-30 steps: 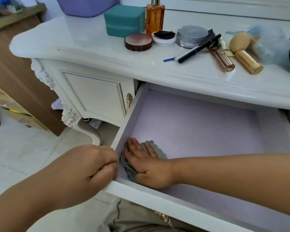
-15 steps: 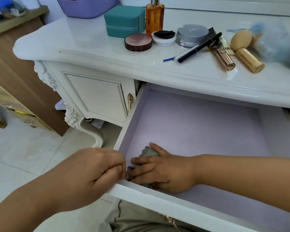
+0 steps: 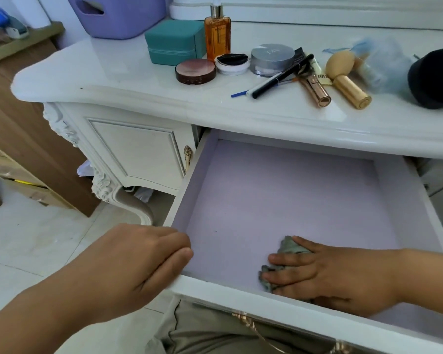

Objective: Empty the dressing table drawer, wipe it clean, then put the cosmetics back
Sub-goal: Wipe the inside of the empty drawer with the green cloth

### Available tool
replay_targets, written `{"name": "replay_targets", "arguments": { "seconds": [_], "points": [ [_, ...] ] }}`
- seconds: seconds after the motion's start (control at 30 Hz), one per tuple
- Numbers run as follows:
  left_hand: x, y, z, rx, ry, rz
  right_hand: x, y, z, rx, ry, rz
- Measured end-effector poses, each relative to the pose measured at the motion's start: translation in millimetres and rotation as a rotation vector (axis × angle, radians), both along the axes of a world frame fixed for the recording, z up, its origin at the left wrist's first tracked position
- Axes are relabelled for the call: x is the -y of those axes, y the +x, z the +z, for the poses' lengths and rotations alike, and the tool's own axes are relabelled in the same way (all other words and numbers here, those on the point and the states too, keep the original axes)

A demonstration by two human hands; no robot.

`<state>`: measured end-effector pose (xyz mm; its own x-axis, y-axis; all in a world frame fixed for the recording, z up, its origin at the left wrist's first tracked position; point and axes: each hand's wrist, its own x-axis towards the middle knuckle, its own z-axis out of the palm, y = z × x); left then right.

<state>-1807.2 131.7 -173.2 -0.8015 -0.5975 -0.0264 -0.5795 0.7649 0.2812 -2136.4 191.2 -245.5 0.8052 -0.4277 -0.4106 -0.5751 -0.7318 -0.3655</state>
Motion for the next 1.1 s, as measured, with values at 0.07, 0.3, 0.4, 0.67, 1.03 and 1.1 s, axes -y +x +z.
{"name": "replay_targets", "arguments": {
  "seconds": [0.07,0.3,0.4,0.67,1.03,1.1],
  "points": [
    [-0.5,-9.9,4.4,0.038,-0.054,-0.048,-8.8,-20.1,0.0,-0.031,-0.047,-0.024],
    [-6.4,-75.0,5.8,0.132,-0.102,-0.255,-29.7,-53.6,12.8,-0.173,-0.405,-0.058],
    [-6.4,-110.1,6.3,0.246,-0.031,-0.351,-35.8,-54.7,22.9,-0.233,-0.383,-0.141],
    [-4.7,-164.2,2.4,0.324,0.011,-0.576,-42.2,-36.8,33.8,-0.248,-0.138,-0.369],
    [2.4,-161.2,-24.1,0.31,-0.036,-0.577,-53.7,-39.5,31.6,-0.377,-0.035,-0.317],
    [2.1,-160.3,-24.4,0.31,-0.028,-0.568,-54.7,-39.7,33.2,-0.438,-0.037,-0.285]
  ]
}}
